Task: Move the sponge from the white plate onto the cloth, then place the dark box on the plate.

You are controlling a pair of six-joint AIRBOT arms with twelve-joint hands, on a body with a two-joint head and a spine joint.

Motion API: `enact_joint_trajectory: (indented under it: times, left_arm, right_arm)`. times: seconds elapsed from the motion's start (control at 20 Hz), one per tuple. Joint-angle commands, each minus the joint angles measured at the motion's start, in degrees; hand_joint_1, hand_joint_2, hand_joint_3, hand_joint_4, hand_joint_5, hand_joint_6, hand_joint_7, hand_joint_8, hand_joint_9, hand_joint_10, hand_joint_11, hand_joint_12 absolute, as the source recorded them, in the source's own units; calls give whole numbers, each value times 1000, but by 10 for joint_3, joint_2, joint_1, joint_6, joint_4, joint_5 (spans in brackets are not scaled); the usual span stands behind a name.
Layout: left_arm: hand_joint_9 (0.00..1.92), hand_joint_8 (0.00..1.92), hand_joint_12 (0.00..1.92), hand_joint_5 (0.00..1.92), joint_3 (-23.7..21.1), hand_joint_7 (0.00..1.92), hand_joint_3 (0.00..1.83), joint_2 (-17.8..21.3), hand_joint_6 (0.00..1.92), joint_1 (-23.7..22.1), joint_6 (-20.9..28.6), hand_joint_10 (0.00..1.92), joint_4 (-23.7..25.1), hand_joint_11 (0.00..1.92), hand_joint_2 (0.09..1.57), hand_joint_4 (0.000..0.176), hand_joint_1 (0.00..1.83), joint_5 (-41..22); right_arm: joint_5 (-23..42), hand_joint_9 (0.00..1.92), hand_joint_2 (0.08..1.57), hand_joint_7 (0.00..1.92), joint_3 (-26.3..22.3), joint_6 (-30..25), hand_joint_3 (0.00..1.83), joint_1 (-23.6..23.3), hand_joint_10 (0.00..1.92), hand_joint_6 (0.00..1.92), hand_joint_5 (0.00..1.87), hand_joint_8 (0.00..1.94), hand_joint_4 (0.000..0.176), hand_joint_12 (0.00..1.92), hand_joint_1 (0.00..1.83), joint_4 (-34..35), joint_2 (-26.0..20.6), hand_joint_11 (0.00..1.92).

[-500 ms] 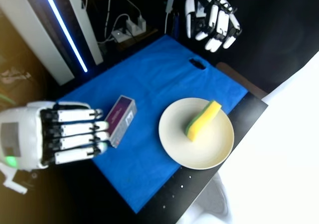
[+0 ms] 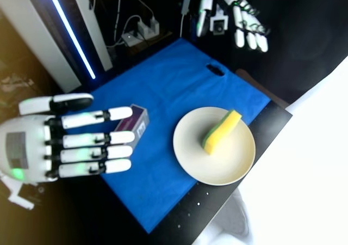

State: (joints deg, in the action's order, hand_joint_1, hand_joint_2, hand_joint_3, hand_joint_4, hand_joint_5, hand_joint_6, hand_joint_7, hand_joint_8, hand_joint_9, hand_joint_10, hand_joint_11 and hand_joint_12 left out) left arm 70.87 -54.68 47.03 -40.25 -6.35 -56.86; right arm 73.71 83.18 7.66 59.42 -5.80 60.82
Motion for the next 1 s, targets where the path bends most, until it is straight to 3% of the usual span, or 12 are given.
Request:
enact_joint_trajectory:
  times: [0.0, 0.05, 0.1, 0.25, 0.3, 0.35, 0.5, 0.7, 0.75, 0.85, 0.9, 0.95]
  left_arm:
    - [116, 1, 353, 300, 20, 206, 2, -19, 1, -26, 19, 4, 11, 0, 1157, 83, 565, -3]
    - [118, 3, 355, 288, 50, 211, 0, -42, 0, -53, 38, 4, 33, 0, 1140, 69, 563, 32]
    - [253, 4, 498, 307, 72, 246, 0, -61, 2, -82, 48, 15, 55, 0, 1026, 119, 676, 70]
    - [316, 7, 717, 344, 121, 295, 0, -104, 7, -151, 48, 10, 110, 0, 953, 128, 763, 165]
    - [326, 3, 817, 372, 134, 320, 0, -115, 3, -167, 48, 6, 127, 0, 924, 165, 742, 192]
    - [349, 12, 860, 416, 164, 375, 3, -142, 9, -192, 48, 5, 153, 0, 940, 115, 843, 243]
    - [405, 17, 963, 442, 201, 457, 3, -178, 6, -215, 48, 17, 184, 0, 956, 77, 836, 298]
    - [503, 5, 874, 483, 236, 519, 5, -215, 4, -231, 48, 16, 205, 104, 997, 100, 818, 337]
    - [571, 4, 947, 521, 242, 548, 3, -221, 3, -233, 48, 19, 212, 220, 1027, 85, 859, 344]
    - [772, 9, 1064, 638, 258, 689, 1, -234, 5, -233, 48, 47, 217, 419, 1057, 13, 953, 360]
    - [826, 5, 1110, 666, 264, 720, 0, -239, 2, -233, 48, 48, 217, 442, 1065, 13, 963, 365]
    - [834, 4, 1215, 694, 274, 743, 1, -248, 3, -234, 48, 39, 217, 293, 1083, 51, 915, 372]
  right_arm:
    - [65, 160, 1336, 254, 2, -3, 0, -8, 7, 6, 360, 4, 138, 56, 171, 26, 0, 127]
    - [65, 159, 1331, 257, 2, -3, 0, -8, 6, 1, 346, 5, 125, 45, 172, 26, 0, 109]
    - [65, 156, 1318, 252, 3, -3, 0, -8, 3, 0, 334, 1, 124, 32, 170, 26, 0, 87]
    - [65, 164, 1311, 256, 6, -3, 0, -8, 4, 0, 322, 1, 124, 31, 155, 24, 0, 102]
    - [65, 161, 1312, 247, 7, -3, 0, -8, 2, 0, 317, 0, 122, 30, 160, 22, 1, 104]
    - [65, 164, 1315, 256, 9, -3, 0, -8, 2, 3, 323, 4, 116, 26, 159, 22, 3, 102]
    - [64, 160, 1320, 261, 11, -3, 1, -8, 2, 3, 326, 5, 124, 19, 162, 18, 5, 92]
    - [61, 151, 1320, 269, 13, -3, 1, -8, 0, 9, 347, 5, 139, 17, 171, 16, 7, 95]
    - [61, 158, 1329, 267, 13, -3, 5, -8, 3, 8, 347, 4, 128, 23, 173, 15, 7, 112]
    - [61, 168, 1354, 272, 13, -3, 12, -8, 5, 4, 343, 4, 124, 27, 171, 12, 8, 129]
    - [61, 164, 1356, 272, 13, -3, 11, -8, 3, 4, 343, 3, 123, 20, 167, 11, 8, 117]
    - [61, 159, 1354, 272, 13, -3, 9, -8, 0, 5, 346, 3, 132, 15, 165, 11, 9, 106]
